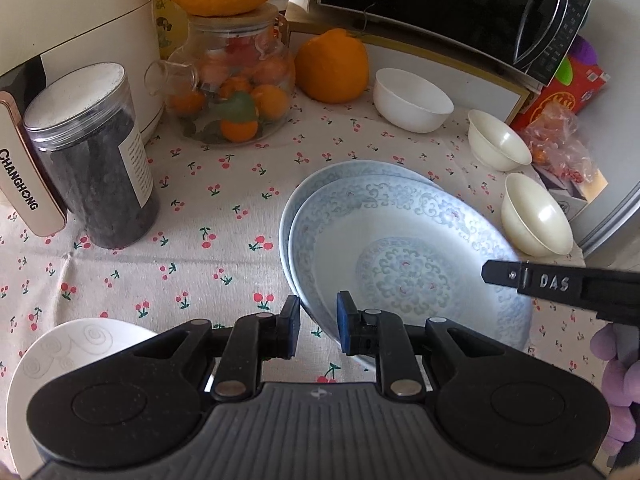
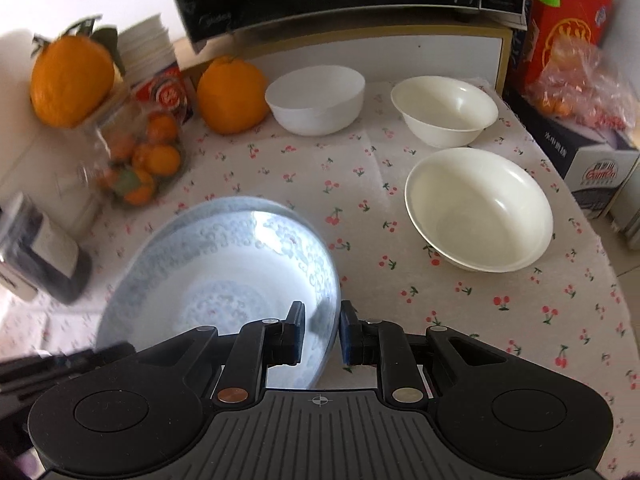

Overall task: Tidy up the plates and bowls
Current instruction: 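Lower the held blue-patterned plate onto the other blue-patterned plate, then open both grippers to release the stacked plate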

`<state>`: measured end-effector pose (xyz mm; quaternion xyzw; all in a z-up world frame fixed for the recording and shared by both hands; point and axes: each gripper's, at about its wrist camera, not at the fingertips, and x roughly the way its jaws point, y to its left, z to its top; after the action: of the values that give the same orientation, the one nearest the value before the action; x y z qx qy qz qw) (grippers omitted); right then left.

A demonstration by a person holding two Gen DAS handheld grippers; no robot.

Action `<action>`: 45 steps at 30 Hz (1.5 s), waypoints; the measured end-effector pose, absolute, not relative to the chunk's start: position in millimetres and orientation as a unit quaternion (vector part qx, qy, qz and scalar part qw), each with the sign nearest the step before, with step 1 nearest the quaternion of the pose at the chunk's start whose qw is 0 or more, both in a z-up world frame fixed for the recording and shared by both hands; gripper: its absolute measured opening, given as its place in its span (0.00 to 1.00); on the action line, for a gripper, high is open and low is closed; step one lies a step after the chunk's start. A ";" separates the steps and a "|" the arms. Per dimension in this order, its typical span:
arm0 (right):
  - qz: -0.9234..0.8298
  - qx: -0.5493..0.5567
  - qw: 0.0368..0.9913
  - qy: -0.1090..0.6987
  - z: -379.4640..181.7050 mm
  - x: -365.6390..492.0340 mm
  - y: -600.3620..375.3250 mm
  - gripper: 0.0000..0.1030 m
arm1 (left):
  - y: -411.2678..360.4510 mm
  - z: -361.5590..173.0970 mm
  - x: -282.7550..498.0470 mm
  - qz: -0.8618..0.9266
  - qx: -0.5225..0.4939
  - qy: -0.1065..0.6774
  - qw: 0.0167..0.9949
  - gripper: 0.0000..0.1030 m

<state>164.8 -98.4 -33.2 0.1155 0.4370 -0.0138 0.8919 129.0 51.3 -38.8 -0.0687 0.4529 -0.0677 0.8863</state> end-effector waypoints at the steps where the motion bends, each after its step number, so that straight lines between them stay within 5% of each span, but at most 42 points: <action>1: -0.018 0.106 0.892 0.439 -34.2 165.0 -97.6 0.14 | 51.4 -38.3 129.0 -0.069 -0.066 0.451 0.887 0.18; 10: -0.014 0.087 0.896 0.436 -34.9 165.4 -94.2 0.12 | 50.9 -38.5 126.7 -0.054 -0.045 0.437 0.897 0.27; 23: -0.019 0.056 0.906 0.419 -44.3 168.7 -82.9 0.15 | 43.3 -44.8 130.0 -0.044 -0.022 0.433 0.900 0.16; 34: -0.012 0.094 0.899 0.427 -43.9 166.1 -89.1 0.20 | 48.8 -41.7 125.8 -0.050 -0.030 0.433 0.899 0.25; 45: 0.015 0.157 0.892 0.424 -28.7 150.8 -100.2 0.64 | 68.7 -28.3 110.6 -0.060 -0.067 0.434 0.896 0.48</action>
<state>150.8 -100.2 -28.7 0.1566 0.4237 0.0154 0.8920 110.6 68.7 -28.3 -0.0675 0.4342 -0.0595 0.8963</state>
